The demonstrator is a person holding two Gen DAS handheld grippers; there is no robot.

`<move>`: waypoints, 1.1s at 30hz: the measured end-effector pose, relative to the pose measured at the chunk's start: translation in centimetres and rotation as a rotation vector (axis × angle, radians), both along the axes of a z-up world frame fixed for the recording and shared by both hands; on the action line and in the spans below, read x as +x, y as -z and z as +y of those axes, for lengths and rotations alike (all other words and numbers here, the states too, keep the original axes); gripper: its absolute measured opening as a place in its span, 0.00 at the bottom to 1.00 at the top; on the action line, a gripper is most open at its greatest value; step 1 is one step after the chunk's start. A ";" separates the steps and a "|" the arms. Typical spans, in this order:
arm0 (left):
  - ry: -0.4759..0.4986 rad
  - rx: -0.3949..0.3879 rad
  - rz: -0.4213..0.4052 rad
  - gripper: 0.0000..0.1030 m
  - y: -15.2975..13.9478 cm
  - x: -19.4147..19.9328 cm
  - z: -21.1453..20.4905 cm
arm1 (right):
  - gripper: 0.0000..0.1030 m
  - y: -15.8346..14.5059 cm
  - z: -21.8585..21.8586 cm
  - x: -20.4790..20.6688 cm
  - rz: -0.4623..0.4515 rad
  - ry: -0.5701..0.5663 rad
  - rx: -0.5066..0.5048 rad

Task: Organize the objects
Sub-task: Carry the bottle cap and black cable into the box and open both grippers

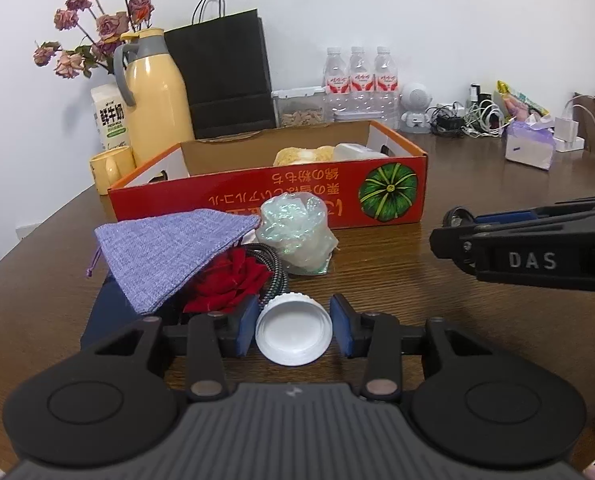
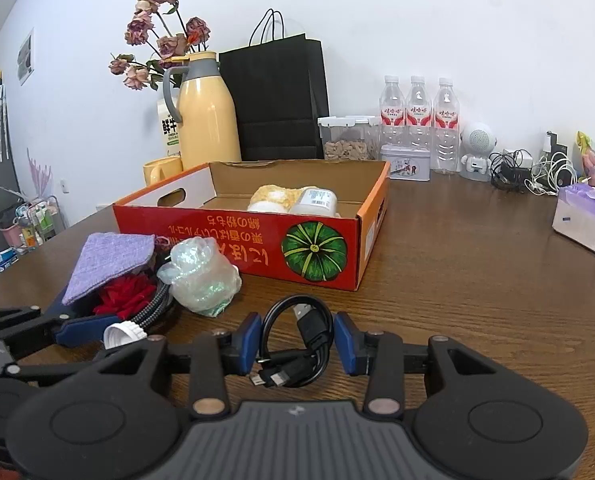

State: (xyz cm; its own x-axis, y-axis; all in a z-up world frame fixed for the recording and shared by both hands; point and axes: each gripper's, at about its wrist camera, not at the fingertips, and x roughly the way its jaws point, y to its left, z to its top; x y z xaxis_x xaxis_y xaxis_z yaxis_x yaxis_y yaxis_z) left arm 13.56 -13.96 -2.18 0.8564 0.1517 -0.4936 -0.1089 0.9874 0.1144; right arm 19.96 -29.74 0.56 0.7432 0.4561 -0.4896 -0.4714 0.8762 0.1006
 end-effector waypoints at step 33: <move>0.042 -0.161 -0.249 0.39 -10.7 10.7 14.9 | 0.37 -7.4 13.7 9.0 -0.129 -0.079 -0.010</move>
